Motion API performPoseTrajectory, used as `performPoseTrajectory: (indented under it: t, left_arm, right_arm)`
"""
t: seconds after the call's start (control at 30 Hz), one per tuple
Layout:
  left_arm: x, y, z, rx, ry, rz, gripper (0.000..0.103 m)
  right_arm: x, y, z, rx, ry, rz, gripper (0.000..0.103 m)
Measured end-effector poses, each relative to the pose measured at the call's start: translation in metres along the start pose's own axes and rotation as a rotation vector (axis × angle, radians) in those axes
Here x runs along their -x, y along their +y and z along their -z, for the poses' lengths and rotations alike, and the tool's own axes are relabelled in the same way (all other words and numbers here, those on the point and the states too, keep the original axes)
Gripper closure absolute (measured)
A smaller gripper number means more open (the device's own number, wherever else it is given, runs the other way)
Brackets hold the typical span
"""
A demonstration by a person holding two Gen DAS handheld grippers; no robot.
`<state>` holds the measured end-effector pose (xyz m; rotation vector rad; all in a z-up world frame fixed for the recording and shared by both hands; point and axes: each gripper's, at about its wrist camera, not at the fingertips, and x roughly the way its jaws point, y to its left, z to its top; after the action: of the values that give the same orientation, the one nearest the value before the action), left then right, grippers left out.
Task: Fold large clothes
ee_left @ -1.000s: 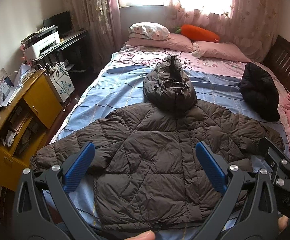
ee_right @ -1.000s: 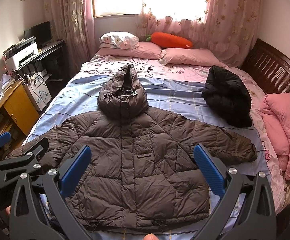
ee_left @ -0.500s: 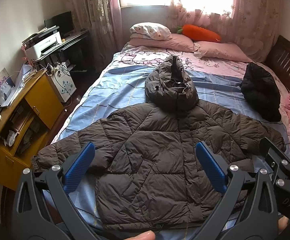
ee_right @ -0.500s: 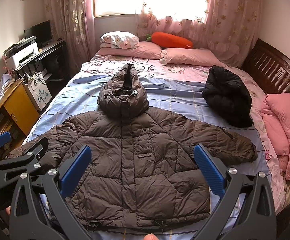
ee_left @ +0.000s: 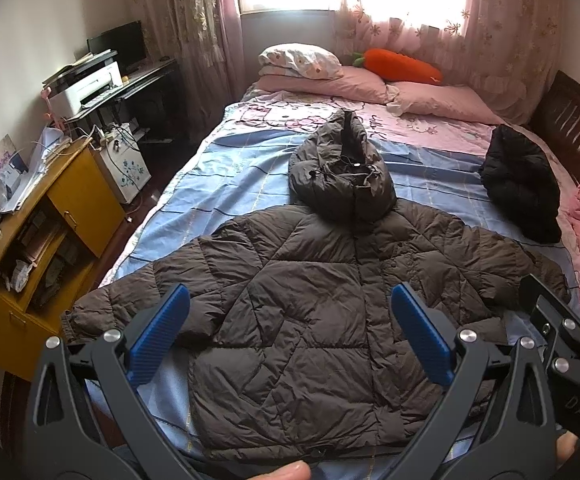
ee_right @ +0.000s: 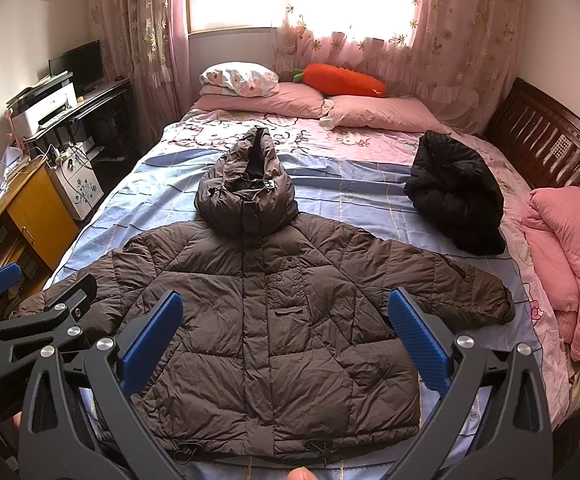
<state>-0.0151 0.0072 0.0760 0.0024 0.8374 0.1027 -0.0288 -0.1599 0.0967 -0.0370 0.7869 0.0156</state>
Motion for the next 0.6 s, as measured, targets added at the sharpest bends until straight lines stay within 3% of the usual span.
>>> performPoseTrajectory:
  t: [0.1, 0.3, 0.4, 0.5, 0.6]
  left_arm:
    - [-0.003, -0.003, 0.0, -0.017, 0.012, 0.052, 0.002]
    - [-0.008, -0.019, 0.004, -0.074, 0.007, 0.066, 0.002]
    - [-0.009, -0.022, 0.004, -0.072, 0.013, 0.133, 0.002]
    - [-0.013, -0.027, 0.005, -0.083, 0.028, 0.172, 0.002]
    - [-0.03, -0.047, 0.003, -0.17, 0.084, 0.215, 0.002]
  right_arm:
    - [0.005, -0.006, -0.003, -0.023, -0.03, -0.027, 0.001]
    - [0.011, -0.017, -0.008, -0.052, -0.069, -0.032, 0.001]
    - [0.01, -0.022, -0.011, -0.055, -0.1, -0.002, 0.001]
    - [0.01, -0.043, -0.021, -0.068, -0.191, 0.068, 0.001]
    - [-0.015, -0.1, -0.036, -0.134, -0.239, 0.144, 0.001]
